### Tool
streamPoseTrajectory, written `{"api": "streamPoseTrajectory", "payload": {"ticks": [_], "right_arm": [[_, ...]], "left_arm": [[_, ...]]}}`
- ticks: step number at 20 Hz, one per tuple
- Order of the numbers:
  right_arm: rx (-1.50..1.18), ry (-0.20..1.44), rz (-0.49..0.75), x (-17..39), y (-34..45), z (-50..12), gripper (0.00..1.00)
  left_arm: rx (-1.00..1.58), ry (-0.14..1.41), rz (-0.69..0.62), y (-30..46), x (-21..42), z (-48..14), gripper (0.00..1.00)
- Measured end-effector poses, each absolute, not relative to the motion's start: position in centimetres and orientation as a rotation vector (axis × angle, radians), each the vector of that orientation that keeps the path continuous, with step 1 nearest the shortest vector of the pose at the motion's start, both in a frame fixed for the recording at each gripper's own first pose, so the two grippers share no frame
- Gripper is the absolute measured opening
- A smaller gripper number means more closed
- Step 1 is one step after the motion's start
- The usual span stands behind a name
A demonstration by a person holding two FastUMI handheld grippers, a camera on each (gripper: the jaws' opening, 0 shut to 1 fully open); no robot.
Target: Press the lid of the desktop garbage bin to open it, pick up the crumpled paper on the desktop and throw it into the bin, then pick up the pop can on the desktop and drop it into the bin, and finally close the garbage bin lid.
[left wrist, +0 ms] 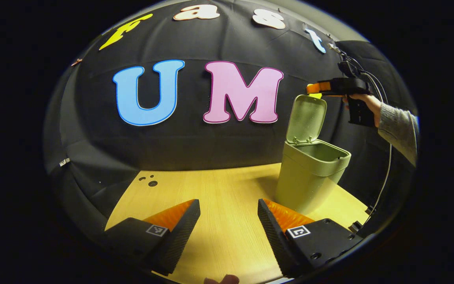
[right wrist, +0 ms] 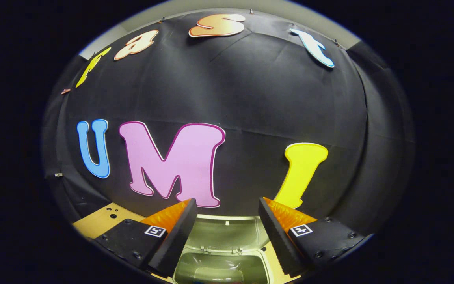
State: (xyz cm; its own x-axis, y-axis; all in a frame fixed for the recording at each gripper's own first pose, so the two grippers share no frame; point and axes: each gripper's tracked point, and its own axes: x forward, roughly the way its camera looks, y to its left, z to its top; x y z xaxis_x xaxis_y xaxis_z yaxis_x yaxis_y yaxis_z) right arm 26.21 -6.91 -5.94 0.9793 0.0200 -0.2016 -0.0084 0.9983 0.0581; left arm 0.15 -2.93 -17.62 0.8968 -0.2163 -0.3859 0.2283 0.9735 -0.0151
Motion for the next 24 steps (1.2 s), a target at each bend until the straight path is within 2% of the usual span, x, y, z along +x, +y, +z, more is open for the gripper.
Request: {"api": "streamPoseTrajectory", "payload": {"ticks": [1, 8, 24], "right_arm": [[0.065, 0.210, 0.018, 26.7, -6.6, -6.1, 0.98], [0.102, 0.281, 0.042, 27.7, -5.7, -7.7, 0.96], [0.102, 0.390, 0.092, 19.5, -5.4, -10.7, 0.97]], "left_arm": [[0.032, 0.399, -0.227, -2.9, 0.0, -17.6, 0.94], [-0.002, 0.402, -0.192, -1.6, -0.6, -17.6, 0.94], [-0.017, 0.384, -0.243, -3.3, -0.2, -17.5, 0.94]]}}
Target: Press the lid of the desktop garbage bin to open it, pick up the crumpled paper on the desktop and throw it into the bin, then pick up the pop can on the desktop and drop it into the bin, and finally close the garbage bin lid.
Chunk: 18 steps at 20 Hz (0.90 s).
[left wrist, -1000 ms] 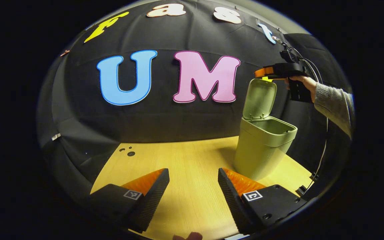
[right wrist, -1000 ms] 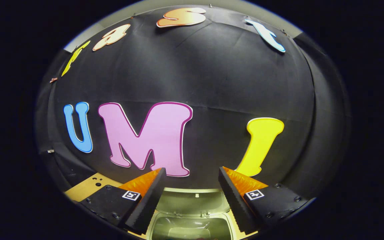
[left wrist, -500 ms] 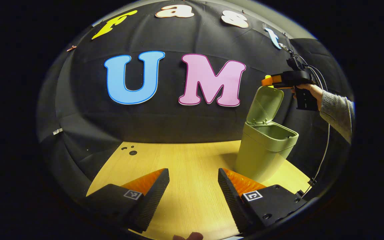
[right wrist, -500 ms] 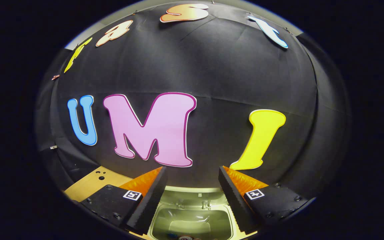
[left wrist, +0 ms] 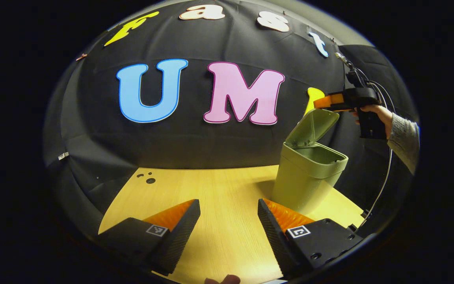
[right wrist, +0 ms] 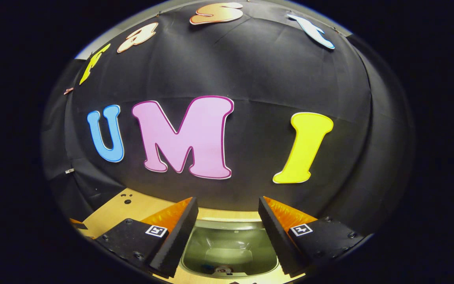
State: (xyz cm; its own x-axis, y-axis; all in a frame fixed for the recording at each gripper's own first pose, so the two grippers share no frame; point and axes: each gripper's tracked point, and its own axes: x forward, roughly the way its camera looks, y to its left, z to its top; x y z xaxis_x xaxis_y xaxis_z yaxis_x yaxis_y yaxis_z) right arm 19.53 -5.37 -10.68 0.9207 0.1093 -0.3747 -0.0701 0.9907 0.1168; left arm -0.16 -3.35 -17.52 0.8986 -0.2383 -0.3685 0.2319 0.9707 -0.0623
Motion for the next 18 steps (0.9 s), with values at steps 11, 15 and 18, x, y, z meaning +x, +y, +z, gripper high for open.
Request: {"api": "streamPoseTrajectory", "payload": {"ticks": [11, 15, 18], "right_arm": [[0.057, 0.559, 0.139, 15.6, -3.8, -17.4, 0.98], [0.076, 0.600, 0.138, 14.7, -3.9, -19.2, 0.99], [0.101, 0.616, 0.131, 14.2, -4.1, -20.4, 0.98]], "left_arm": [[-0.023, 0.393, -0.244, -3.4, 0.1, -18.0, 0.94], [-0.028, 0.394, -0.237, -3.3, 0.3, -18.0, 0.94], [-0.026, 0.395, -0.239, -3.3, 0.3, -18.0, 0.94]]}}
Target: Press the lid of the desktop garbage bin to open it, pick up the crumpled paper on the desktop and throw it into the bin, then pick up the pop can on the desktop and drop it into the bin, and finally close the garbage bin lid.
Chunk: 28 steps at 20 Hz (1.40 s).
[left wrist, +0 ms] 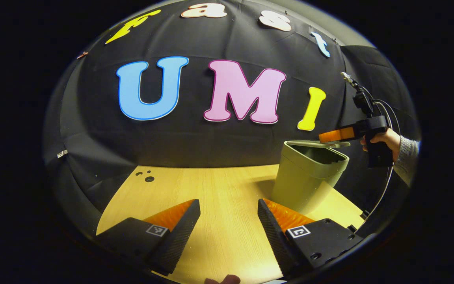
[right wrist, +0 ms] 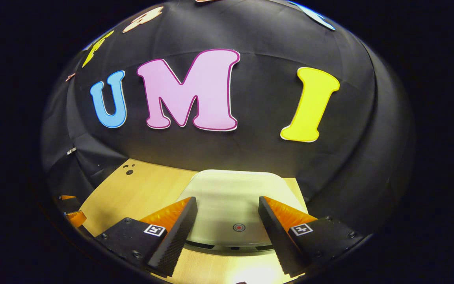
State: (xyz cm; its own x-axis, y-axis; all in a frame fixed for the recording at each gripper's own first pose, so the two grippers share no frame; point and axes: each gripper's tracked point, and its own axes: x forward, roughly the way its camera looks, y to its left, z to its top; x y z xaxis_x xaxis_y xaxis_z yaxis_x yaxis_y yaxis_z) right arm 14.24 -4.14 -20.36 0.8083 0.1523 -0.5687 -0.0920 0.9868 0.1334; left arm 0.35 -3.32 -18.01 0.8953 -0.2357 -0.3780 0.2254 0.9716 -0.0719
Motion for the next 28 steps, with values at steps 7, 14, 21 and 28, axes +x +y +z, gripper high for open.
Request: {"api": "streamPoseTrajectory", "payload": {"ticks": [7, 14, 21, 28], "right_arm": [[0.082, 0.633, 0.124, 12.7, -5.0, -22.6, 0.98], [0.137, 0.639, 0.132, 12.0, -5.1, -23.4, 0.99], [0.152, 0.608, 0.143, 11.8, -5.1, -23.7, 0.99], [0.156, 0.579, 0.175, 11.7, -4.7, -23.7, 0.99]], "left_arm": [[-0.027, 0.400, -0.241, -3.5, 0.3, -18.2, 0.94], [-0.024, 0.403, -0.239, -3.4, 0.1, -18.3, 0.94], [-0.028, 0.407, -0.244, -3.6, 0.0, -18.3, 0.94], [-0.035, 0.406, -0.245, -3.5, 0.3, -18.4, 0.94]]}}
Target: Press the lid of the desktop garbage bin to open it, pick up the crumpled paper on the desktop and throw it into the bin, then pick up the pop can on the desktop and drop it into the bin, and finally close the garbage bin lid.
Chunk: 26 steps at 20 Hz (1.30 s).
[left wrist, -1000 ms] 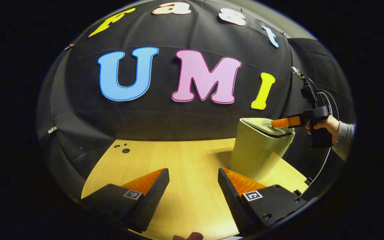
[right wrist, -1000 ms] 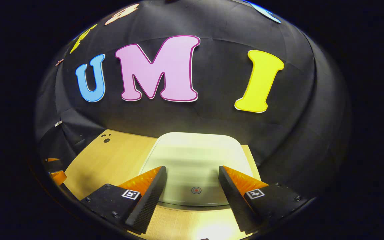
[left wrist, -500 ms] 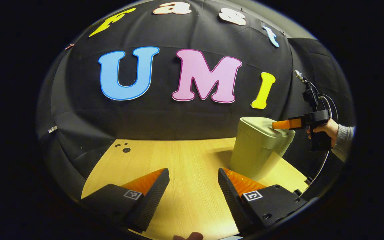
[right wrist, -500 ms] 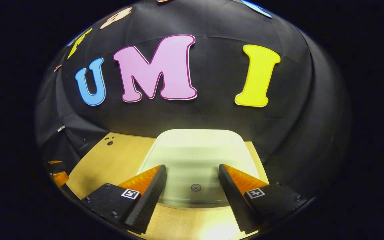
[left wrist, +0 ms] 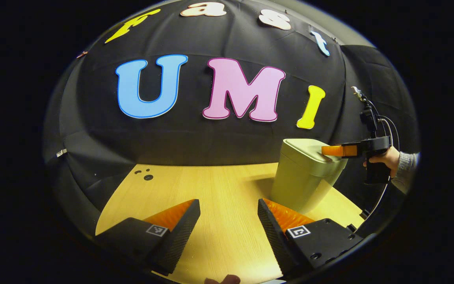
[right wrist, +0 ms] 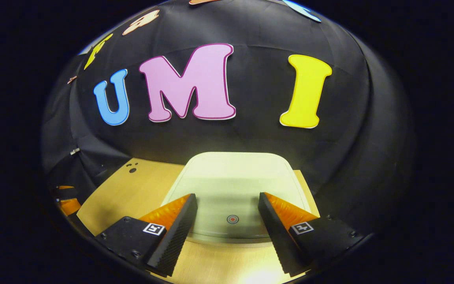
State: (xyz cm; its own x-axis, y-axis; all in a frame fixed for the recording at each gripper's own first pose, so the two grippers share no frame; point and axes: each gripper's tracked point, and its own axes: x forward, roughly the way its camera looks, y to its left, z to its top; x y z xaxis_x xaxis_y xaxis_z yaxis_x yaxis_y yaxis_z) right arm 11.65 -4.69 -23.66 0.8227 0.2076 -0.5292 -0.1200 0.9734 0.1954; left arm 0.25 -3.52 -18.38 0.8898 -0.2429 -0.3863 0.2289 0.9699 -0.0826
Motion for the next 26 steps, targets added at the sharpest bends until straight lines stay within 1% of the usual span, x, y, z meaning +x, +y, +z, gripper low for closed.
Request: {"api": "streamPoseTrajectory", "payload": {"ticks": [4, 11, 18, 20, 26], "right_arm": [[0.151, 0.583, 0.179, 11.4, -4.9, -23.3, 0.98], [0.140, 0.535, 0.201, 10.8, -3.5, -21.7, 0.98], [0.182, 0.477, 0.238, 8.6, -0.9, -18.6, 0.98], [0.194, 0.463, 0.255, 7.6, -0.2, -17.7, 0.98], [0.179, 0.450, 0.309, 4.6, 2.2, -16.9, 0.98]], "left_arm": [[-0.033, 0.405, -0.245, -3.6, 0.4, -18.3, 0.94], [-0.029, 0.403, -0.249, -4.0, 0.3, -18.1, 0.94], [-0.024, 0.398, -0.261, -4.5, 0.5, -17.9, 0.95], [-0.023, 0.397, -0.263, -4.5, 0.5, -17.9, 0.94], [-0.020, 0.396, -0.268, -4.8, 0.6, -17.8, 0.94]]}}
